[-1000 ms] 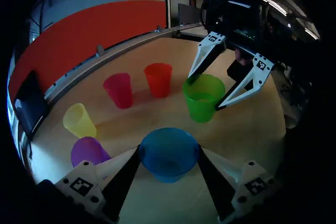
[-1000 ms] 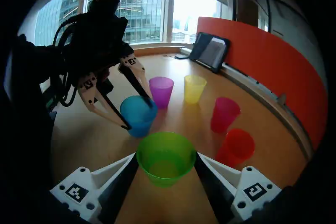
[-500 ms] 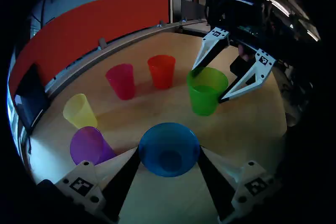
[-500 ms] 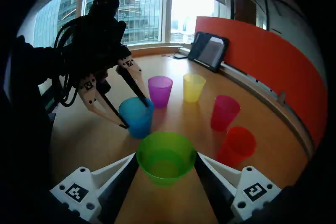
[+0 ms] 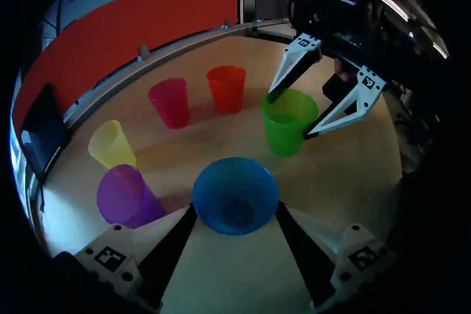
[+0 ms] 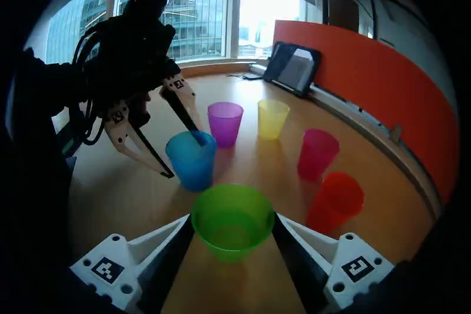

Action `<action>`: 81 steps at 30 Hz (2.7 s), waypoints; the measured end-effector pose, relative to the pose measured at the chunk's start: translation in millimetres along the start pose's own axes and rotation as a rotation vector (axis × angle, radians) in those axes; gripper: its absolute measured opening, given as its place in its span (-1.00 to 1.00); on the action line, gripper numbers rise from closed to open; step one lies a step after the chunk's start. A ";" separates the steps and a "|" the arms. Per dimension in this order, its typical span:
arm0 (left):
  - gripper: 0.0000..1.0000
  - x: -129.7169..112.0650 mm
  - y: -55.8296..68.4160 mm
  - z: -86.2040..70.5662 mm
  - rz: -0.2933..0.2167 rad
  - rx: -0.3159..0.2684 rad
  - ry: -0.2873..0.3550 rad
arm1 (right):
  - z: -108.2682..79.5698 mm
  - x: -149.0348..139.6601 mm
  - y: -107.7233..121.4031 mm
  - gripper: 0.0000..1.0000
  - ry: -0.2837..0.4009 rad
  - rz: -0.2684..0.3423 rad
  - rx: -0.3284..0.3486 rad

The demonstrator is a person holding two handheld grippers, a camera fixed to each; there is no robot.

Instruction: Pour water

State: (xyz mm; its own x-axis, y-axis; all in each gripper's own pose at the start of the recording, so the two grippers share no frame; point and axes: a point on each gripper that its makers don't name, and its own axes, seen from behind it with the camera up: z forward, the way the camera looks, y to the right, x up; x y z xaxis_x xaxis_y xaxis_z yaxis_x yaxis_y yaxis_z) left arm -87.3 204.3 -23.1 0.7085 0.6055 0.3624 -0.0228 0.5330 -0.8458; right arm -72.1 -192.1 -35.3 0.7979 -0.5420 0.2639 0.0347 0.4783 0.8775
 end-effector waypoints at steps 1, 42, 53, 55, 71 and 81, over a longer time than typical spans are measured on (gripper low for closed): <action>0.96 -1.0 0.3 -0.5 -0.002 0.000 -0.002 | 0.8 -1.1 -0.1 0.86 -0.001 0.001 -0.001; 0.96 -21.7 -5.1 -27.5 -0.060 0.050 0.002 | -22.3 -28.0 -1.2 1.00 -0.006 0.056 -0.058; 0.96 -33.7 -15.2 -47.8 -0.101 0.114 0.024 | -49.2 -35.7 1.6 0.99 0.011 0.085 -0.122; 0.96 -35.6 -15.8 -50.4 -0.114 0.121 0.032 | -53.8 -37.4 2.5 0.99 0.016 0.091 -0.136; 0.96 -45.1 -33.5 -75.6 -0.209 0.229 0.098 | -77.0 -37.0 13.1 0.99 0.083 0.164 -0.259; 0.96 -52.8 -55.1 -90.6 -0.255 0.358 0.151 | -91.4 -32.6 37.4 0.99 0.130 0.222 -0.403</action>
State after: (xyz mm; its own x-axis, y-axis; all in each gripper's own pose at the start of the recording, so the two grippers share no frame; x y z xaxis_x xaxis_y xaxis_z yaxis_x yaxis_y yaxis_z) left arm -59.6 89.4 -31.1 0.8171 0.3498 0.4582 -0.0574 0.8403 -0.5391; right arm -41.8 -93.4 -47.6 0.8800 -0.3180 0.3527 0.0651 0.8165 0.5737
